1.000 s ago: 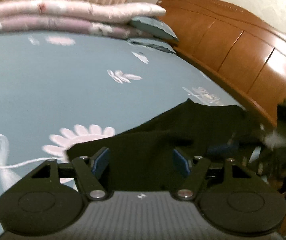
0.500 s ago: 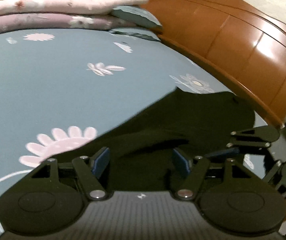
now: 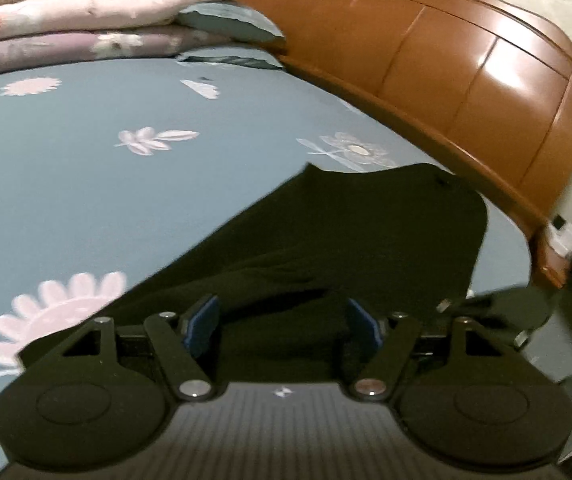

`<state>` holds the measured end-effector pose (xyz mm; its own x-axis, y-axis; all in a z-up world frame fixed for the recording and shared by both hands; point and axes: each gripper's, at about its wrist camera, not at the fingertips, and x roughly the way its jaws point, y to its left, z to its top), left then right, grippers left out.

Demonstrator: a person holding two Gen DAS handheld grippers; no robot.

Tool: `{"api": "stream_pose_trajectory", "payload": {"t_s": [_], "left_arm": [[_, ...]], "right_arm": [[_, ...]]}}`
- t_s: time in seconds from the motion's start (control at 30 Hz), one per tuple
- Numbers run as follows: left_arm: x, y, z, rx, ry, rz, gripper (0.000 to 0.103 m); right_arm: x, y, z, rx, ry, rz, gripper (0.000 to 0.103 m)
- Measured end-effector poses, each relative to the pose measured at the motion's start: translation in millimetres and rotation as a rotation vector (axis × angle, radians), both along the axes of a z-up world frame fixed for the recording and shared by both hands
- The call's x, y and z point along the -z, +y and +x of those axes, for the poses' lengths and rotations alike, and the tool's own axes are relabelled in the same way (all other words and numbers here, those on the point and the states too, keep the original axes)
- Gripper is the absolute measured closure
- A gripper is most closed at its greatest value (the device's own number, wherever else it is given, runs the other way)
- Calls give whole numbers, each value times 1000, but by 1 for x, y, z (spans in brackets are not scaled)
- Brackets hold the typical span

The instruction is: Fold clothes

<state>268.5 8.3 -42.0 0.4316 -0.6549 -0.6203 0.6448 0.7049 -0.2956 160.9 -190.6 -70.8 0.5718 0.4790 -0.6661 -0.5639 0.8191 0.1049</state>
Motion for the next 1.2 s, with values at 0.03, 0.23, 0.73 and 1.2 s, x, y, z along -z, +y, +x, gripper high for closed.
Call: {"api": "stream_pose_trajectory", "payload": {"t_s": [0.03,0.23,0.73,1.2], "left_arm": [[5,-6,5,-2,11,12,31],[29,-17,30,-47,68,53,33],[-8,55,-93,-116,-8,113,32],[2,56,-146,-176,82,82,30]], "right_arm": [[6,1,0,8,14,-7,33],[15,-2,-3,64,40,27,29],[-16,-54,-26,310,-47,73,15],[34,-79,-9,432,40,31,0]]}}
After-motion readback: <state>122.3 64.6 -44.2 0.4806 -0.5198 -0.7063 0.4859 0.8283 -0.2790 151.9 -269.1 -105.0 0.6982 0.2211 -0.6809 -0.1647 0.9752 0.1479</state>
